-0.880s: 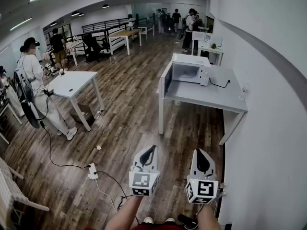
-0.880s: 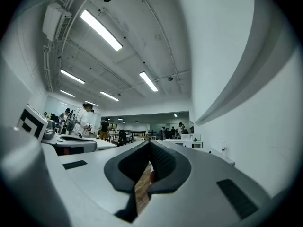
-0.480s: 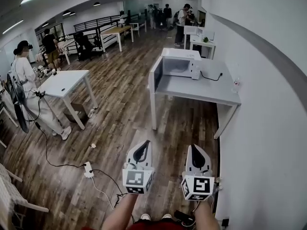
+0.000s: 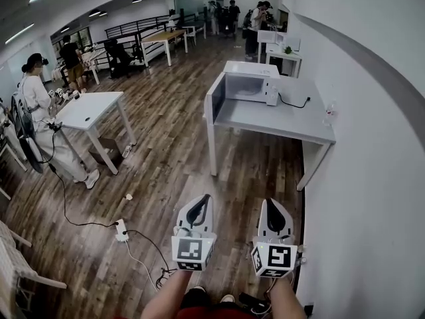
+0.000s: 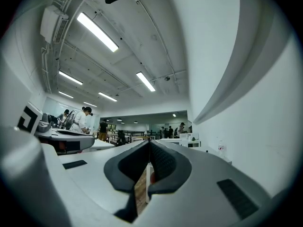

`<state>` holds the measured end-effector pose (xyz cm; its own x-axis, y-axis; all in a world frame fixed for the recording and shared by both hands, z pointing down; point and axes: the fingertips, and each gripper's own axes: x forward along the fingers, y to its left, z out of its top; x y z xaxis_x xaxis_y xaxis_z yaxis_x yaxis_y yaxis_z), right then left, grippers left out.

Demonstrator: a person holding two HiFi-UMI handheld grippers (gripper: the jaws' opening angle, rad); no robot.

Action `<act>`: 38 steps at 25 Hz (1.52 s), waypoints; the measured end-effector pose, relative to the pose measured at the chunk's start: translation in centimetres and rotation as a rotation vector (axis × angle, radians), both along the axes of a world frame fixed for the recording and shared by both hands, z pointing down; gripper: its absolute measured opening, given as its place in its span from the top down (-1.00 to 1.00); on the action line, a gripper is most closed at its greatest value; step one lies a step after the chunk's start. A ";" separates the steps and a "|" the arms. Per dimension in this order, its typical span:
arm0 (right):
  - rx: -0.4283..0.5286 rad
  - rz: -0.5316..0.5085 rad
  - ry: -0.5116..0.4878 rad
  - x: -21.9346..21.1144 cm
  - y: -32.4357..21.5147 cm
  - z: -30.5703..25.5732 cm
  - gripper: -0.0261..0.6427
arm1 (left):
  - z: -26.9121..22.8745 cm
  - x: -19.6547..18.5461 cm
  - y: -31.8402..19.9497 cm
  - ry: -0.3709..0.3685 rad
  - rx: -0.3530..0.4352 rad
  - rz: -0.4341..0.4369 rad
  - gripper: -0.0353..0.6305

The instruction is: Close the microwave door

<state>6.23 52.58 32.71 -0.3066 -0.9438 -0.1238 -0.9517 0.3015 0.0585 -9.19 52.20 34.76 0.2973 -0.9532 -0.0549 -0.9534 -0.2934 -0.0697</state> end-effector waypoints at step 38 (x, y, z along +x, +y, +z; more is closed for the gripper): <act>-0.038 0.053 0.020 -12.0 -40.4 3.2 0.84 | 2.8 -10.4 -39.9 0.040 -0.003 0.100 0.82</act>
